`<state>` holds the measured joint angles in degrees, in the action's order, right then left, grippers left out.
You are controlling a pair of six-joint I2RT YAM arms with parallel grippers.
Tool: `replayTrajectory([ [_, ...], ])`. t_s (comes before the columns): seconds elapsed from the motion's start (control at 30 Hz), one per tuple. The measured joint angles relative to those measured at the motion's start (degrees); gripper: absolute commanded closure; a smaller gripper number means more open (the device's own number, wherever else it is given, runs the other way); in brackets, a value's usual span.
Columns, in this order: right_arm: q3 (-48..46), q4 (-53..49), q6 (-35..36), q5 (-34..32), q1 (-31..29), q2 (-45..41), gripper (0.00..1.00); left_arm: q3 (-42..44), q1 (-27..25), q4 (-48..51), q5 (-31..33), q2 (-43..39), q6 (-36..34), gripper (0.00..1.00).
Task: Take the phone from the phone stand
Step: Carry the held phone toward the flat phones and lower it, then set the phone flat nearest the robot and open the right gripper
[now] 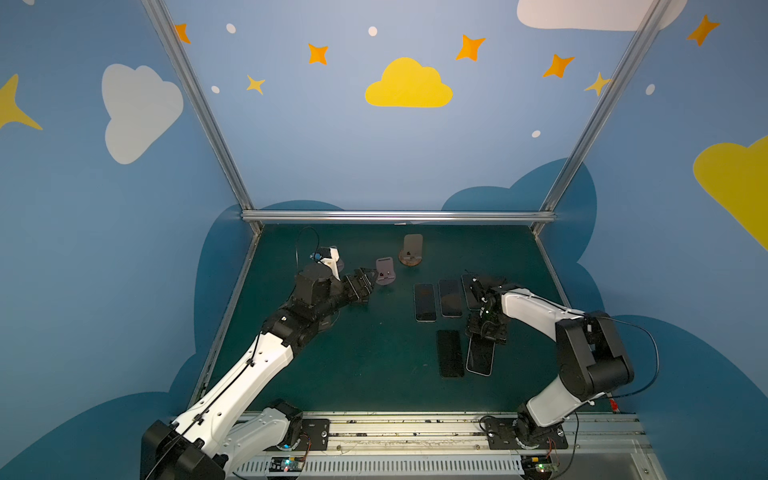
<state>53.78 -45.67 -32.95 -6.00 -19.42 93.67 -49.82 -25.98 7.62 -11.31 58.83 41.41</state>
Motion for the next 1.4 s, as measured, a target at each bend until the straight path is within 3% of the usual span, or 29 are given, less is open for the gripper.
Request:
replayTrajectory([
  [0.3,3.7,-1.6,1.3,-0.6,0.2,4.0,0.36,0.2,0.9,-1.1,0.0,-1.0,0.7,0.00],
  [0.83,7.1,-4.6,0.1,-4.8,-3.4,6.7,0.39,0.6,0.8,-1.4,-0.9,-1.3,1.1,0.00],
  [1.4,8.0,-5.6,-0.3,-4.8,-4.8,7.6,0.31,0.6,0.4,-1.4,-1.7,-1.3,1.1,0.00],
])
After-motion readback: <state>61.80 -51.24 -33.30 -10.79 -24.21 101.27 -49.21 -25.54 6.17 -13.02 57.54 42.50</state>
